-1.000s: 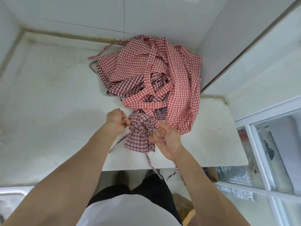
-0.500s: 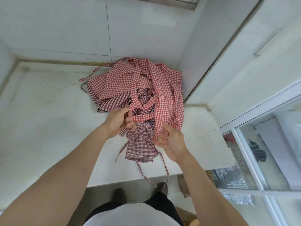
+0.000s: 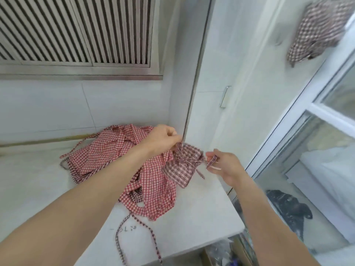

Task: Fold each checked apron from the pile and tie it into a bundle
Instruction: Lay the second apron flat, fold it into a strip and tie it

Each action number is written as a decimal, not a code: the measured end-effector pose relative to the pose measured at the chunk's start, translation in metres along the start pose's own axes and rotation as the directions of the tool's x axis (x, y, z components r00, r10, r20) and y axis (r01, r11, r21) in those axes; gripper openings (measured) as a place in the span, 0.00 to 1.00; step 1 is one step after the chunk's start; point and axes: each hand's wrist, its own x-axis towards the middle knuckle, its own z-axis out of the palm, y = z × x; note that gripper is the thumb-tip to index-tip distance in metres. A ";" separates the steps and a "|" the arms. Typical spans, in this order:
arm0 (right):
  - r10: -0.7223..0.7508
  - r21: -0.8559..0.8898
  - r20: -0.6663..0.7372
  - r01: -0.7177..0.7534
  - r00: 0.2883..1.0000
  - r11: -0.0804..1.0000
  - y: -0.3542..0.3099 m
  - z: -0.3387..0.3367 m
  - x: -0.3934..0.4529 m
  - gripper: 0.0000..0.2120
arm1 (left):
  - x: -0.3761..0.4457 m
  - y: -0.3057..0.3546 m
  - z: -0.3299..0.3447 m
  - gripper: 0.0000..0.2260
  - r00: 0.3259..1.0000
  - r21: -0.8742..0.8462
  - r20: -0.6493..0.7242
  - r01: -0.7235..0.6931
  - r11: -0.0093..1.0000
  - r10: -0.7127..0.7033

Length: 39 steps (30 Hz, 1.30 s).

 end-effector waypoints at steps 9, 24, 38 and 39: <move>-0.033 -0.266 -0.209 -0.025 0.977 0.964 -0.085 -0.159 0.020 0.09 | 0.070 0.155 0.083 0.16 0.978 -0.477 0.168 -0.030 0.878 0.125; -0.601 -0.569 -0.274 0.377 0.751 0.731 -0.214 -0.248 -0.018 0.09 | 0.125 0.324 0.152 0.12 0.817 0.129 0.373 -0.515 0.847 0.440; -0.712 -0.140 -0.113 0.699 0.693 0.702 -0.352 -0.278 -0.020 0.05 | 0.178 0.432 0.137 0.06 0.774 0.040 0.146 -0.627 0.778 0.616; -0.719 -0.141 -0.104 0.705 0.687 0.695 -0.363 -0.282 -0.019 0.04 | 0.183 0.437 0.137 0.06 0.779 0.021 0.106 -0.623 0.782 0.618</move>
